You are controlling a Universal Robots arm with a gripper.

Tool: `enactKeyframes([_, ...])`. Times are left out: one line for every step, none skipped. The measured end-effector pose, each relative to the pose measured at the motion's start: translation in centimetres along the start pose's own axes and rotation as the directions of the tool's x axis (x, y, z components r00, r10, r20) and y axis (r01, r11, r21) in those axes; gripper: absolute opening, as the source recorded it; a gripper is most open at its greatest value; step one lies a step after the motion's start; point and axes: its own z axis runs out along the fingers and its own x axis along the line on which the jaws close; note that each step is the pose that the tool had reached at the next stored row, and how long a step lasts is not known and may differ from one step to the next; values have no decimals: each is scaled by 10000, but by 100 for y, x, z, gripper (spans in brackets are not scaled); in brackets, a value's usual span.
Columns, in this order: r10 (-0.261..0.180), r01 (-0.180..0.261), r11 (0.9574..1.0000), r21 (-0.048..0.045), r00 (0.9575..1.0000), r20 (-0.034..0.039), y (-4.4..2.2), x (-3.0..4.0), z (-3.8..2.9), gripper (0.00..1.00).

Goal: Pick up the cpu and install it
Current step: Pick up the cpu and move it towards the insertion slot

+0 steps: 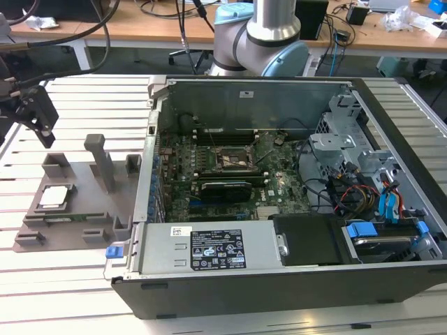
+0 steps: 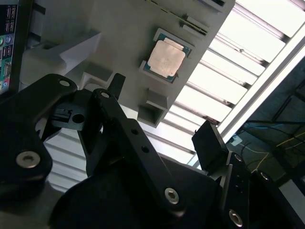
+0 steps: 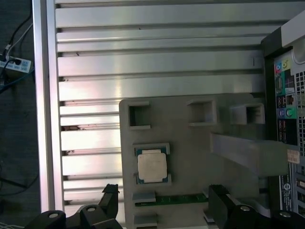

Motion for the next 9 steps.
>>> enactKeyframes([0, 0, 10000, 0, 10000, 0, 0, 0, 5, 84])
enactKeyframes([1, -1, 10000, 0, 10000, 0, 0, 0, 10, 84])
enactKeyframes([0, 0, 10000, 0, 10000, -1, 0, 0, 16, 84])
enactKeyframes([0, 0, 10000, 0, 10000, 0, 0, 1, 22, 84])
enactKeyframes([0, 0, 10000, 0, 10000, 0, 0, 1, 30, 84])
enactKeyframes([0, 0, 10000, 0, 10000, 0, 0, 1, 36, 84])
enactKeyframes([0, 0, 10000, 0, 10000, 0, -1, 1, 41, 84])
enactKeyframes([0, 0, 10000, 0, 10000, 0, -1, 1, 47, 84])
enactKeyframes([0, 0, 10000, 0, 10000, 0, -1, 1, 52, 84])
